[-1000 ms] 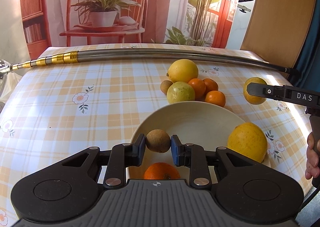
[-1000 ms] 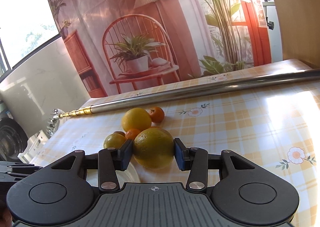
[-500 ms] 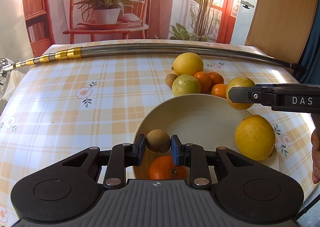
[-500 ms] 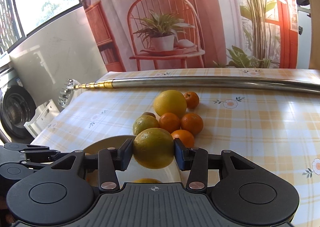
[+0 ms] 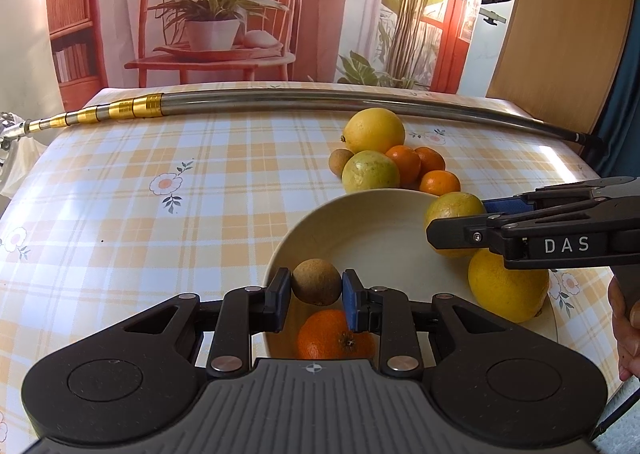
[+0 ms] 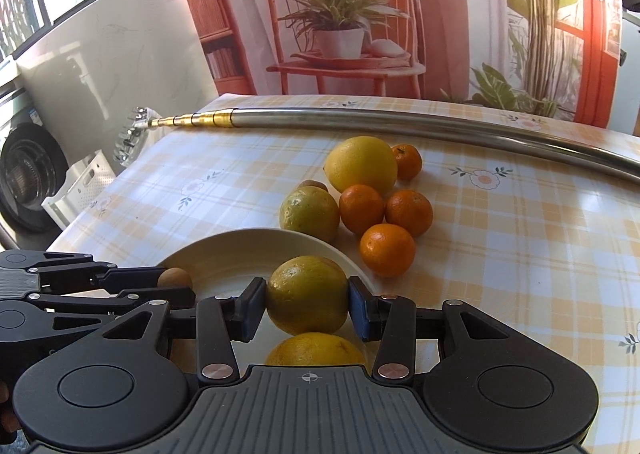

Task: Organize fruits
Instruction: 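Lower the lemon into the bowl and open the right tool while the left tool holds the kiwi, then lower the kiwi into the bowl and open the left tool while the right tool withdraws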

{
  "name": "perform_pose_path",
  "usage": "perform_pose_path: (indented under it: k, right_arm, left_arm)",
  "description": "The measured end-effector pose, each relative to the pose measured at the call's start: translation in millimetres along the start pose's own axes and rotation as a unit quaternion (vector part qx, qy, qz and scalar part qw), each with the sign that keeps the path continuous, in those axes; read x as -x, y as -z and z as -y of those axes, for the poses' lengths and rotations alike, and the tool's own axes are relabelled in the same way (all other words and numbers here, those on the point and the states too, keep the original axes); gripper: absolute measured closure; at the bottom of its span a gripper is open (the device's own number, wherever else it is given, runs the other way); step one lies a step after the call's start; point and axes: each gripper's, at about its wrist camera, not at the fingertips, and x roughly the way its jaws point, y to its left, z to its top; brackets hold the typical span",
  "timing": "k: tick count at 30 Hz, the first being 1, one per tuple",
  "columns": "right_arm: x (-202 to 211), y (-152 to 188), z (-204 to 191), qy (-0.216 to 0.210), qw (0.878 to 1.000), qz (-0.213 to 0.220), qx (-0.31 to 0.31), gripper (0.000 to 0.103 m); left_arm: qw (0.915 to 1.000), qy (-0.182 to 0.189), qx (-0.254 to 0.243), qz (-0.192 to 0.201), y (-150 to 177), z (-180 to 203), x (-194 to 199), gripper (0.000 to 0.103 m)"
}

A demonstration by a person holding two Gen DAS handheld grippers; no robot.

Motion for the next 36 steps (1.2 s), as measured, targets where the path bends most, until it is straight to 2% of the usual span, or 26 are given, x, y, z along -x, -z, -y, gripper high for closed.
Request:
perform_pose_path:
  k: [9,21,27,36]
  right_arm:
    - [-3,2,3,0.013,1.0,-0.011,-0.006,0.063]
    - [12,11,2,0.028,1.0,0.01,-0.002,0.06]
    - [22,13,6,0.027,0.999,0.033,-0.01,0.055]
    - [43,7,14,0.046,0.996,0.079,-0.021,0.055]
  left_arm:
    - [0.9998,0.011,0.017,0.002,2,-5,0,0.074]
    - [0.9996,0.015,0.023,0.001,2,-6,-1,0.072]
    - [0.9997,0.016,0.018,0.001,4,-4,-1,0.067]
    - [0.9997,0.014,0.021,-0.002,5,-4,0,0.066]
